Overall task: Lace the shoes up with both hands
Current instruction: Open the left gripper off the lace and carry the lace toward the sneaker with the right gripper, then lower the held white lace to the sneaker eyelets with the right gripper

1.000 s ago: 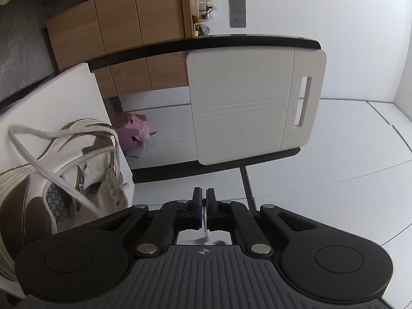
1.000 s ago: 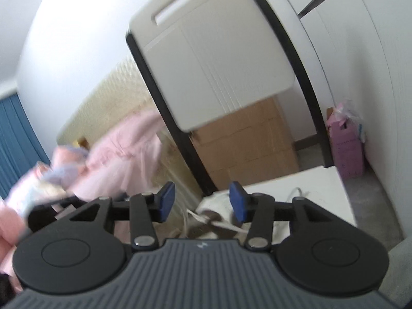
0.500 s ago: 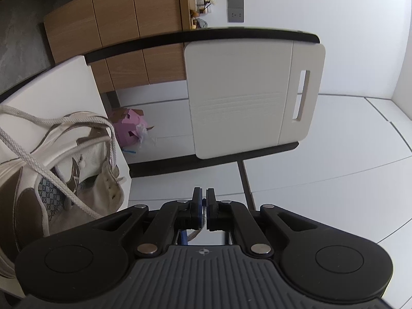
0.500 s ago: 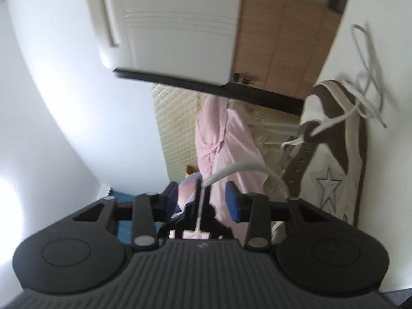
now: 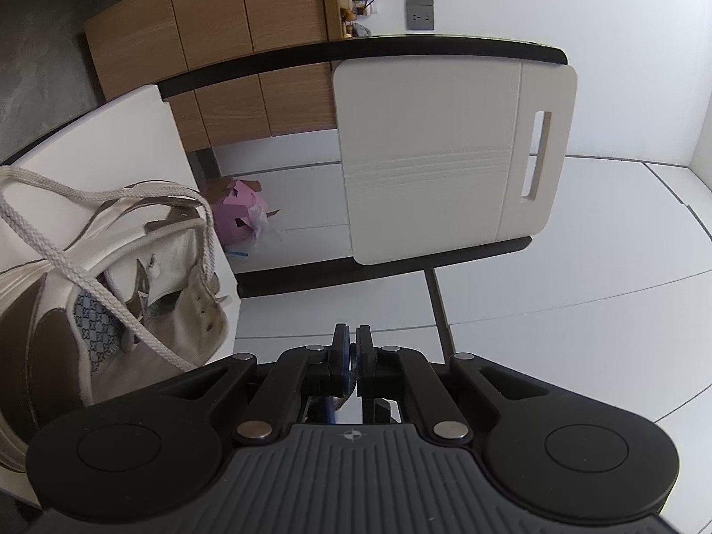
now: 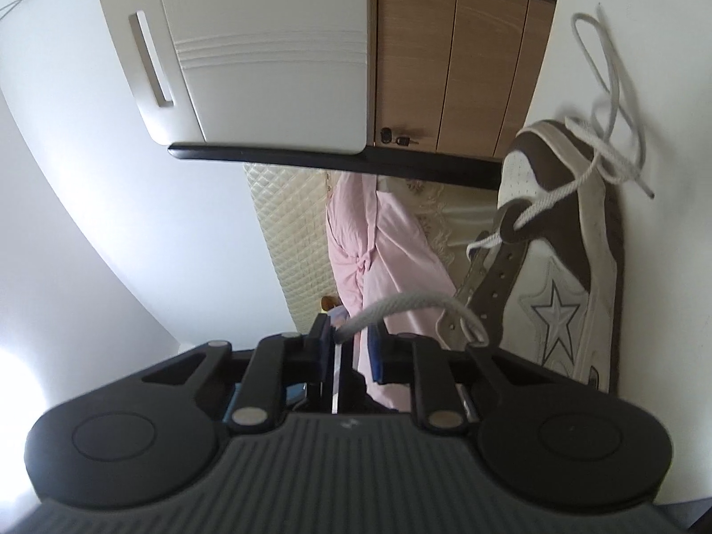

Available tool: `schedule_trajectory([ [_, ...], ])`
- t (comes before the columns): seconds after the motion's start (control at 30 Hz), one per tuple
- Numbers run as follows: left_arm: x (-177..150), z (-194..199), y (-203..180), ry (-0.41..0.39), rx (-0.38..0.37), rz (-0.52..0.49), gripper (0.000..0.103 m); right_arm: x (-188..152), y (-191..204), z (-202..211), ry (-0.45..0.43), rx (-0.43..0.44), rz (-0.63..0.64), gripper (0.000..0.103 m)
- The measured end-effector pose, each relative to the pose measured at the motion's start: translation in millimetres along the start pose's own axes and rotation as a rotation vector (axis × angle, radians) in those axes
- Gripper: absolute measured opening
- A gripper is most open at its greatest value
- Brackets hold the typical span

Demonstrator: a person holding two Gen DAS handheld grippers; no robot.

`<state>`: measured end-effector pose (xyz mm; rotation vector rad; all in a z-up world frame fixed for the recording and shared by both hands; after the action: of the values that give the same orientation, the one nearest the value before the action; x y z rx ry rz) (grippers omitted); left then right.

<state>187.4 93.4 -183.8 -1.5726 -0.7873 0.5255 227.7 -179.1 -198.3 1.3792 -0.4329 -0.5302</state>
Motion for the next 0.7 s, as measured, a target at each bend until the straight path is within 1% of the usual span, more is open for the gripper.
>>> schedule_trajectory([
  [0.03, 0.0, 0.1, 0.4, 0.0, -0.002, 0.004, 0.003, -0.9, 0.1, -0.4, 0.0, 0.005, 0.0, 0.006],
  [0.07, -0.2, -0.2, 0.5, 0.002, -0.007, 0.01, 0.003, -1.3, 0.2, -1.1, 0.001, 0.014, -0.003, 0.003],
  [0.2, -0.4, -1.6, -4.1, 0.014, -0.012, -0.01, 0.003, 2.1, 4.2, 2.3, -0.019, 0.02, 0.016, 0.003],
  [0.3, 0.7, -1.4, -9.4, 0.024, -0.018, -0.039, 0.006, 10.7, 10.7, 7.4, -0.052, 0.014, 0.045, 0.003],
  [0.33, 1.6, -0.4, -10.9, 0.022, -0.016, -0.049, 0.011, 14.3, 13.8, 9.5, -0.065, 0.01, 0.059, 0.003],
  [0.37, 2.7, 0.8, -12.5, 0.019, -0.012, -0.063, 0.024, 19.5, 19.0, 11.7, -0.077, 0.002, 0.08, 0.003],
  [0.4, 3.9, 2.4, -14.4, 0.013, -0.005, -0.081, 0.032, 25.0, 24.4, 13.9, -0.09, -0.007, 0.1, 0.003],
  [0.43, 5.0, 4.3, -16.2, 0.005, 0.001, -0.097, 0.043, 31.8, 31.7, 16.0, -0.107, -0.01, 0.121, 0.003],
  [0.53, 9.9, 11.7, -20.7, -0.028, -0.01, -0.116, 0.043, 59.0, 68.6, 26.0, -0.181, -0.004, 0.216, 0.003],
  [0.7, 20.8, 23.7, -20.9, -0.078, 0.0, -0.115, 0.043, 106.8, 154.7, 63.2, -0.354, 0.034, 0.413, 0.003],
])
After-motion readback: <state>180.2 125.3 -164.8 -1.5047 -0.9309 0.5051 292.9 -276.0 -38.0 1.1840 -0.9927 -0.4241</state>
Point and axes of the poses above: each gripper's, at about its wrist camera, not at the fingertips, and z roughly against the way its jaws point, y to its left, x to its top, the point moved 5 cm from there along -z, roughly the way its jaws point, and after that the axes turned 12 degrees about -x, right-handed, at the moved point
